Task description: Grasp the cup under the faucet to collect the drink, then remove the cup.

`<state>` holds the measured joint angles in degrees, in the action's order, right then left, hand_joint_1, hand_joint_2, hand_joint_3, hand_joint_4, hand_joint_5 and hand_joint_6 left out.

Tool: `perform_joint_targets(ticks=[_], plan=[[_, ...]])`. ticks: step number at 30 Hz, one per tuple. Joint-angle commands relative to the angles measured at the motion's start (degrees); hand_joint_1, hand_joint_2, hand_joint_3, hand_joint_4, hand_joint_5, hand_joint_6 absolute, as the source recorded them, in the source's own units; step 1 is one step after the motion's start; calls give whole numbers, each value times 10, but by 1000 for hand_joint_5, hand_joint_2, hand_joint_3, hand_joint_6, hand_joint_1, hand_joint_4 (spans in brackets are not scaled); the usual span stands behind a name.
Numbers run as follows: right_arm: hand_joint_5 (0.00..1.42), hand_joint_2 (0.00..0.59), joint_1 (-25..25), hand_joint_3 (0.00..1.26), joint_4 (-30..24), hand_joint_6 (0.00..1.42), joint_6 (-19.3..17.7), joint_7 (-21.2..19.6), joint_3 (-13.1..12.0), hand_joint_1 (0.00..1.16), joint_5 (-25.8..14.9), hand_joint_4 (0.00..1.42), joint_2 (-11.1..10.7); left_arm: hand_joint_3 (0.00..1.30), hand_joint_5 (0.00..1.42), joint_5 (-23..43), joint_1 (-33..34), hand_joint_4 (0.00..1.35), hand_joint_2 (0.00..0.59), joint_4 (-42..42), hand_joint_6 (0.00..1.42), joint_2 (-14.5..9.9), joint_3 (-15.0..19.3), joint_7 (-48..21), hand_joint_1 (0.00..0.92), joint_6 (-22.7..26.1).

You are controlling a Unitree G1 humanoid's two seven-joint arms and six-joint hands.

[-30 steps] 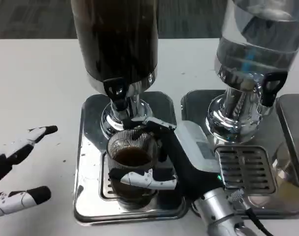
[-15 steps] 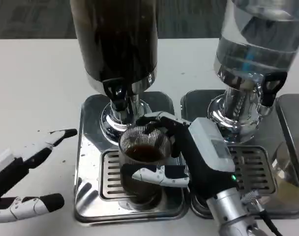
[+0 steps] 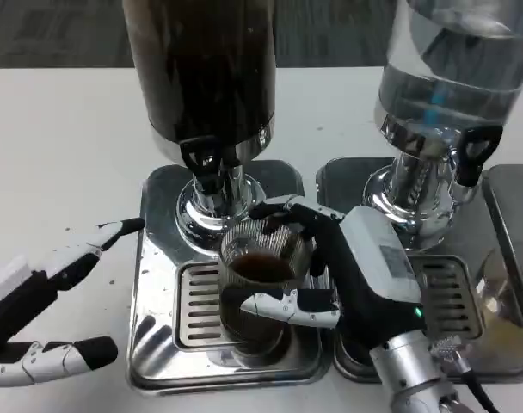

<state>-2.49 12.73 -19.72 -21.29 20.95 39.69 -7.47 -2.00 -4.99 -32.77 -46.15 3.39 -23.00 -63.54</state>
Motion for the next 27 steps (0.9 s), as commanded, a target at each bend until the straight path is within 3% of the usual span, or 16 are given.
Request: perform_joint_targets(ticks=[1, 18, 27], plan=[[837, 236, -2, 550, -24, 1031, -11, -24, -9, 731, -3, 628, 2, 30, 0, 4, -2, 0, 86, 1, 38, 3, 0, -7, 0, -1], [848, 242, 37, 565, -91, 1037, -1, -22, -26, 775, 6, 636, -10, 22, 0, 9, 7, 0, 87, -1, 38, 0, 1, -15, 0, -5], [847, 245, 69, 572, -142, 1037, 9, -7, -23, 782, 11, 652, -16, 20, 0, 18, -1, 0, 87, 11, 38, 1, 0, -20, 0, -7]])
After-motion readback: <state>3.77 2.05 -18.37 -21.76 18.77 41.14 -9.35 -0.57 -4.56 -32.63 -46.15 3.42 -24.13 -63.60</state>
